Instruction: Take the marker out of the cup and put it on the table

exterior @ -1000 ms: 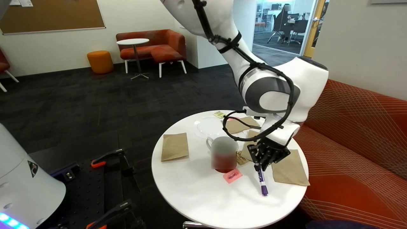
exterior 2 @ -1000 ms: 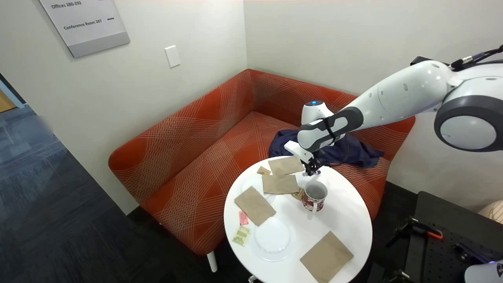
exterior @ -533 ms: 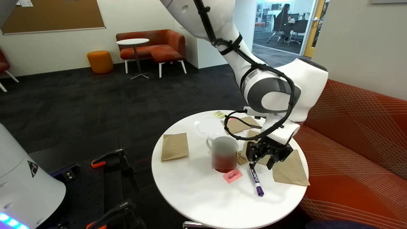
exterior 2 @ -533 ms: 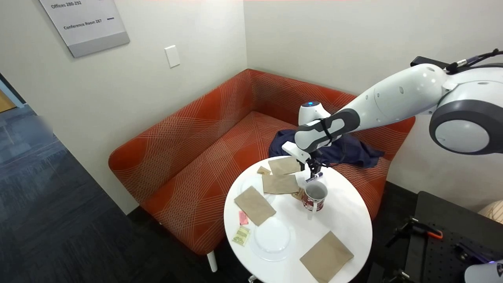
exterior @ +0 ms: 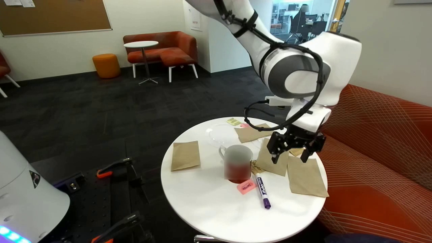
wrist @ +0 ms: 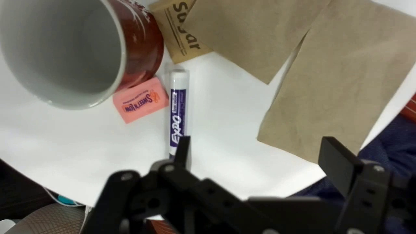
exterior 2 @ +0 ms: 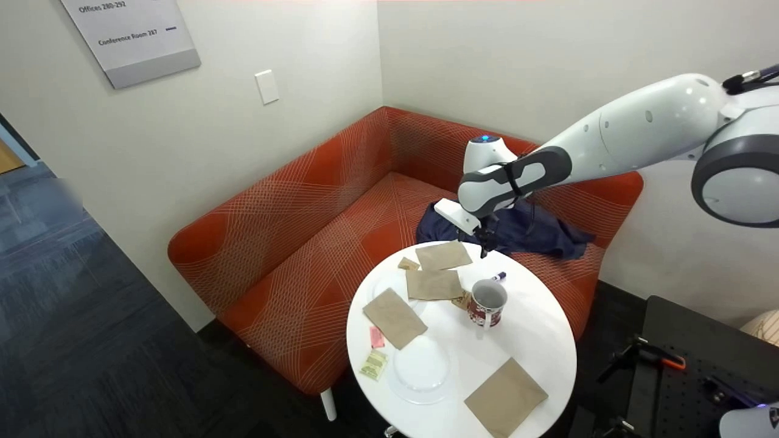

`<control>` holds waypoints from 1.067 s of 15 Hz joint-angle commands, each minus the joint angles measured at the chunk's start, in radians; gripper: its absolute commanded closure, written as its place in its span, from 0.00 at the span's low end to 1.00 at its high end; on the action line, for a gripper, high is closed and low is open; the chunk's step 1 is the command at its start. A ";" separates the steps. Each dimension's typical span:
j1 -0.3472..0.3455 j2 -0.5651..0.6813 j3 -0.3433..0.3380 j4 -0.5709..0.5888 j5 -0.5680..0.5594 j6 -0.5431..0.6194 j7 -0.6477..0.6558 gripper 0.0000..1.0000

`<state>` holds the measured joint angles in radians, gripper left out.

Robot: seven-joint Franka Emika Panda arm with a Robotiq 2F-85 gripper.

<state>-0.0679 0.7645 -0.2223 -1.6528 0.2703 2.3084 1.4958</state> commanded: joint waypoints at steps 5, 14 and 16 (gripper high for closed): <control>0.009 -0.269 -0.001 -0.208 -0.090 -0.013 -0.033 0.00; -0.010 -0.608 0.053 -0.454 -0.091 -0.046 -0.268 0.00; -0.015 -0.673 0.065 -0.486 -0.076 -0.091 -0.369 0.00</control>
<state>-0.0598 0.2214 -0.1857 -2.0517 0.1711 2.2775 1.2574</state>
